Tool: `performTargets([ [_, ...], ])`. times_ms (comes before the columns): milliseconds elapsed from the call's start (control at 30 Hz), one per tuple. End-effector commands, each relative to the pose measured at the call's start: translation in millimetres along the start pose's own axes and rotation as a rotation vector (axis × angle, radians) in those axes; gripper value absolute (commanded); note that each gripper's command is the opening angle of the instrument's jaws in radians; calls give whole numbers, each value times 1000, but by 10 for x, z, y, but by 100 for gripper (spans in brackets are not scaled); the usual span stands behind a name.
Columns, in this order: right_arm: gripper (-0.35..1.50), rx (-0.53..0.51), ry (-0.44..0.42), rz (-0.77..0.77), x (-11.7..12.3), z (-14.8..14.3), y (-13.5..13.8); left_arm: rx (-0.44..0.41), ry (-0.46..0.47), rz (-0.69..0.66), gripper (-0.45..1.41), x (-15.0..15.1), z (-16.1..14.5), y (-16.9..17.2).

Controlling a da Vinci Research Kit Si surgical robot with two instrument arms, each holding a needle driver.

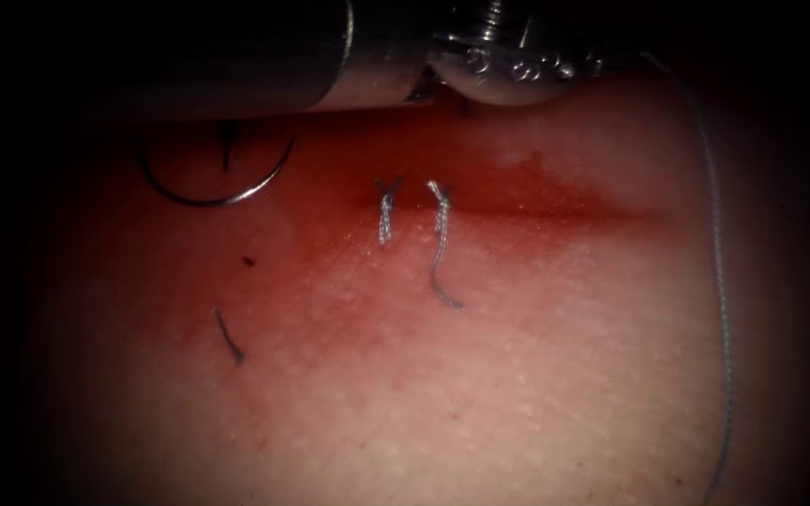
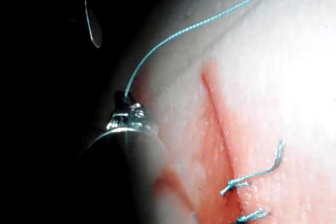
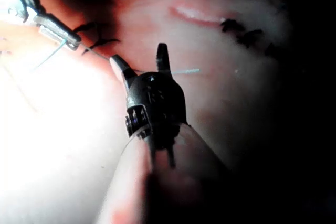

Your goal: Wound Closure

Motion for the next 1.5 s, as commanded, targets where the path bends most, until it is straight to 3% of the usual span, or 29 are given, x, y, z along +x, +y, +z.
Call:
performTargets([
  [33, 147, -7, -5, -88, 10, 3, 4, -5, -8, 6, -45, -12, 16, -3],
  [267, 147, -9, -76, -297, 24, -13, -1, -9, -37, -8, -45, -47, 32, 3],
  [300, 147, -10, -96, -317, 25, -13, -6, -7, -37, -71, -15, -51, 33, 4],
  [367, 147, 39, -150, -331, 27, -13, -18, -6, 1, -206, 88, -55, 33, 5],
  [400, 145, 60, -174, -335, 27, -11, -23, -9, 34, -288, 111, -56, 31, 4],
  [467, 145, 95, -189, -337, 27, -5, -37, 26, 112, -406, 126, -55, 28, 3],
  [533, 145, 140, -152, -333, 26, 2, -50, 73, 197, -493, 138, -50, 23, 2],
  [600, 145, 260, -50, -330, 23, 11, -67, 69, 264, -556, 140, -40, 13, 1],
  [800, 145, 338, -41, -359, 21, 22, -99, 12, 334, -555, 136, -26, -12, 7],
  [900, 147, 384, -47, -362, 20, 28, -122, -53, 294, -541, 134, -24, -33, 16],
  [1067, 147, 450, -39, -368, 17, 35, -156, -120, 174, -523, 103, -30, -81, 44],
  [1100, 147, 461, -41, -367, 16, 37, -161, -125, 173, -519, 89, -30, -90, 51],
  [1167, 147, 484, -41, -369, 13, 42, -173, -144, 173, -557, 34, -28, -112, 72],
  [1300, 147, 499, -43, -371, 7, 46, -181, -159, 191, -549, 30, -24, -128, 88],
  [1500, 147, 507, -52, -381, -5, 48, -188, -180, 160, -574, 44, 1, -141, 118],
])
